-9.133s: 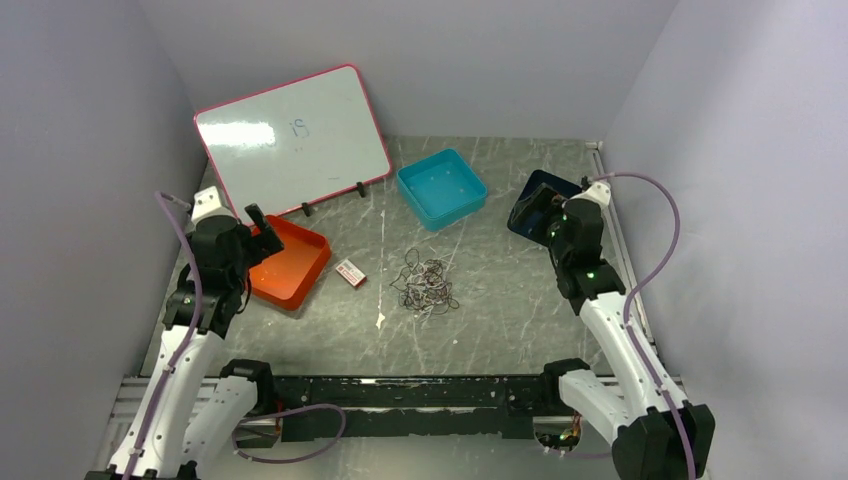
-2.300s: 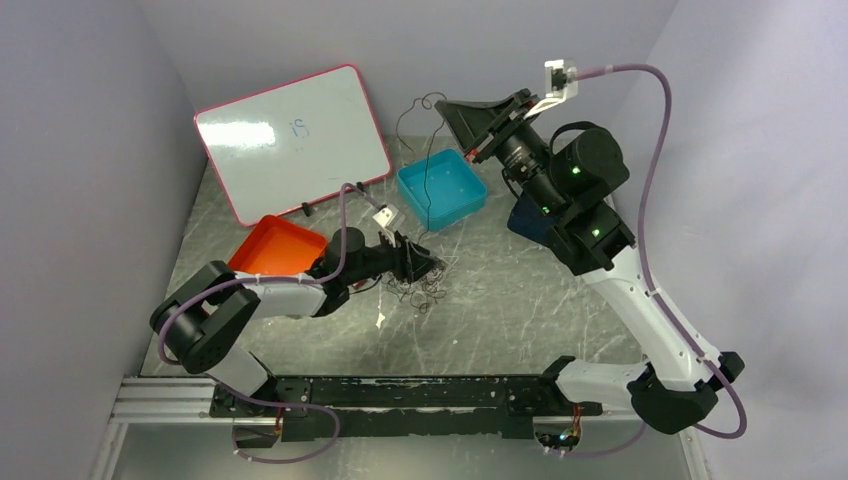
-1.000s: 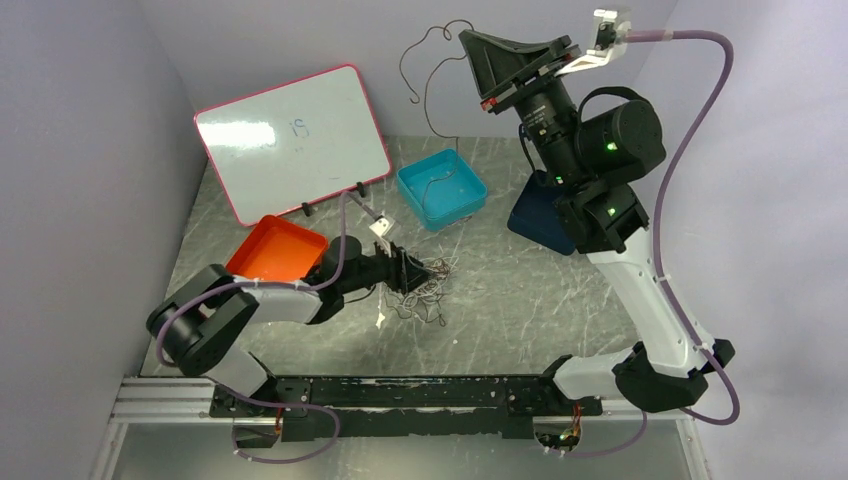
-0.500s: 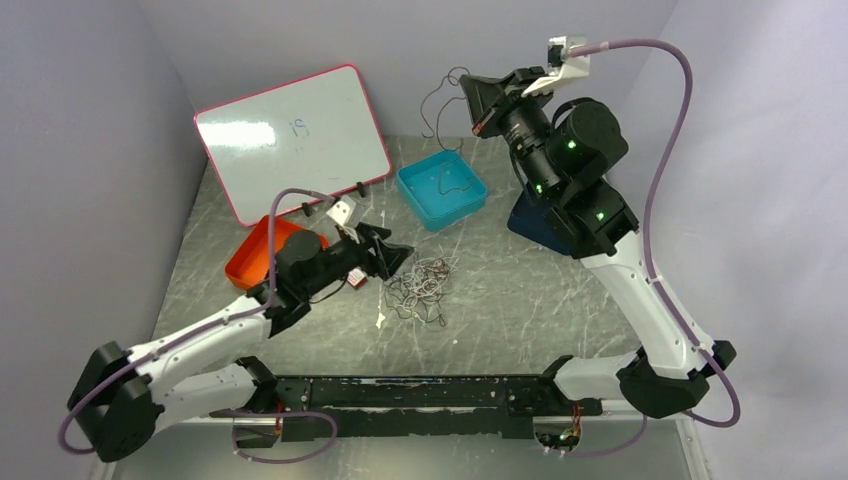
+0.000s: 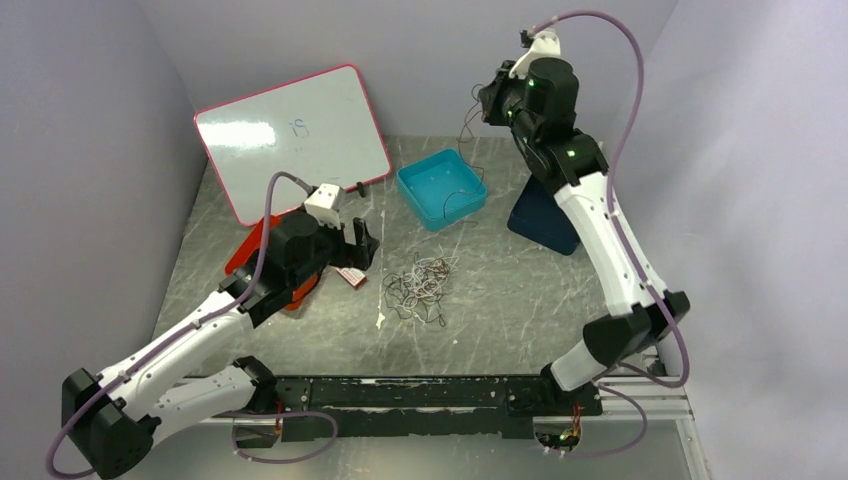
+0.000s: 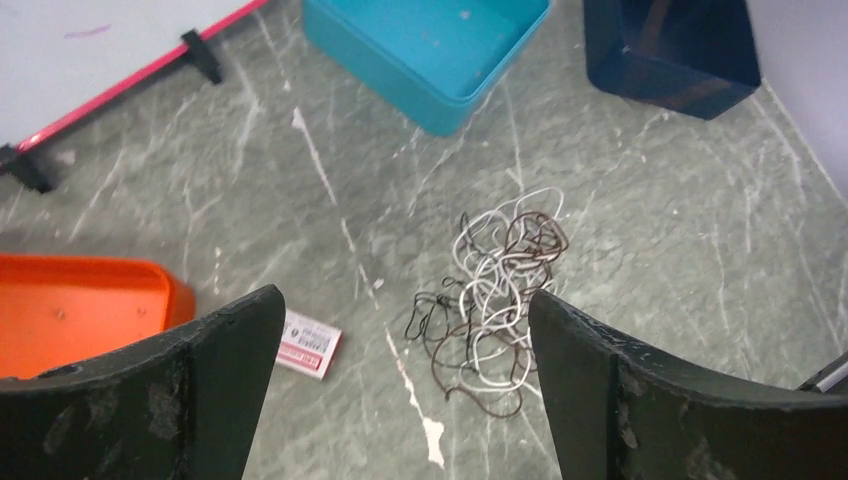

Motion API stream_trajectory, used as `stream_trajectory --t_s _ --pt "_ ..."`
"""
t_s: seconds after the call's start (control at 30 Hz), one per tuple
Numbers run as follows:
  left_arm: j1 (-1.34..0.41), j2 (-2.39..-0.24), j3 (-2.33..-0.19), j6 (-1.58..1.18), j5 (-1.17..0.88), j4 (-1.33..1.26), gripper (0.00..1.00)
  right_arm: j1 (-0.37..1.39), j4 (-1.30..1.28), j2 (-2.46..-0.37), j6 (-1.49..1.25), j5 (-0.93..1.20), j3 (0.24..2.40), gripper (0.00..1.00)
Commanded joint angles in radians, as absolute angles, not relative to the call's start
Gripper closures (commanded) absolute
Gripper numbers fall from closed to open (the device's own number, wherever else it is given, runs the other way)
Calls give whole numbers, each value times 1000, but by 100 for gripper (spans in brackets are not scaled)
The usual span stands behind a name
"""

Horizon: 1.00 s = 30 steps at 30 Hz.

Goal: Untangle the cables

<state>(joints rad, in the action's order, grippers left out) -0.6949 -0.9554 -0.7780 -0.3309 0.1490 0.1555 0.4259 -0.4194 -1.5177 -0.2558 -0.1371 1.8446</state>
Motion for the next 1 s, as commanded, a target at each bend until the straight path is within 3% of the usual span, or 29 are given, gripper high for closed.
stream_trajectory --t_s 0.0,0.37,0.97 --pt "-682 -908 -807 -357 201 275 2 397 -433 -1599 -262 -11 1929 100" --pt "-678 -912 -802 -411 197 288 4 368 -362 -1822 -245 54 2034 100" --pt "-678 -849 -756 -443 215 329 6 356 -265 -2010 -254 66 1906 100"
